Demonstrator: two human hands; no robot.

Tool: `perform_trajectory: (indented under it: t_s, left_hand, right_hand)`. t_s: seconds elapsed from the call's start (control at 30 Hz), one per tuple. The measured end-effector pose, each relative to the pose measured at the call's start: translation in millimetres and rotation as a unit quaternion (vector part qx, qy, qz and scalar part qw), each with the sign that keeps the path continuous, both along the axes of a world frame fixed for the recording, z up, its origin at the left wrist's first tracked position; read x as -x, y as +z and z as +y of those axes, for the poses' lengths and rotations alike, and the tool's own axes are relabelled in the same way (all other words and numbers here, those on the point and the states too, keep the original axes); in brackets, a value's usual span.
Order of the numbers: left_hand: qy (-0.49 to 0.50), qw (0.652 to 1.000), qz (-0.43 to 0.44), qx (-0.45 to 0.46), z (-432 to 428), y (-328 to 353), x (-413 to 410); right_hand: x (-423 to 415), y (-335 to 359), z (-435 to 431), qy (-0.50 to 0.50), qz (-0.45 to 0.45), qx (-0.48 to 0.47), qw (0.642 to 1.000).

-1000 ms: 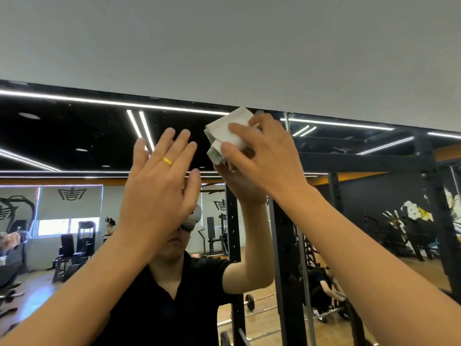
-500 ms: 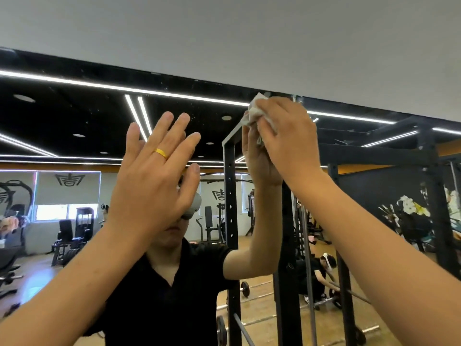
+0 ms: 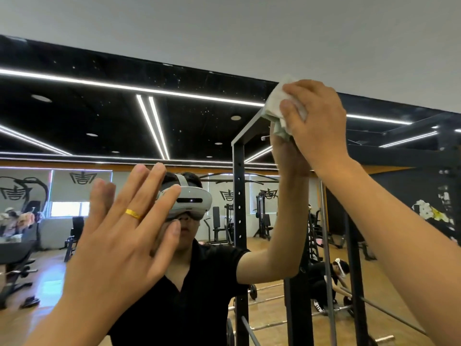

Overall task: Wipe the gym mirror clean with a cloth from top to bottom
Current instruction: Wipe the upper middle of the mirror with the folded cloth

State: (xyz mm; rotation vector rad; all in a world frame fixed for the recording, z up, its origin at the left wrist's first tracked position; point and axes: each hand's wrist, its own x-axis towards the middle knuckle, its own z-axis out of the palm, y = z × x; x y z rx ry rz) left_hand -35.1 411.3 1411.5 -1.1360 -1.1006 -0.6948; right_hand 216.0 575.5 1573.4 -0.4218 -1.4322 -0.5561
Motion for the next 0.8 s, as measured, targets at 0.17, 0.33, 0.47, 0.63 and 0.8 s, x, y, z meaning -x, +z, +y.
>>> perform_trajectory:
  t_s: [0.17, 0.33, 0.47, 0.63, 0.8]
  left_hand:
    - [-0.014, 1.0, -0.008, 0.01, 1.9, -0.3, 6.1]
    - [-0.029, 0.999, -0.016, 0.019, 2.7, 1.2, 8.4]
    - [-0.033, 0.999, -0.014, 0.02, 2.2, 0.7, 6.4]
    - [-0.028, 0.999, -0.008, 0.025, 3.2, 1.4, 8.9]
    - [-0.022, 0.999, -0.003, 0.023, 4.3, 1.8, 9.9]
  right_hand:
    - [5.5, 2.7, -6.9, 0.028, 0.045, 0.024, 0.998]
    - [18.3, -44.8, -19.4, 0.085, 0.075, 0.003, 0.994]
    - [15.1, -46.4, -17.4, 0.068, 0.055, -0.01, 0.996]
    - [11.0, 0.8, -15.7, 0.013, 0.047, 0.012, 0.999]
    - [19.7, -26.3, -7.5, -0.009, -0.005, 0.023, 1.0]
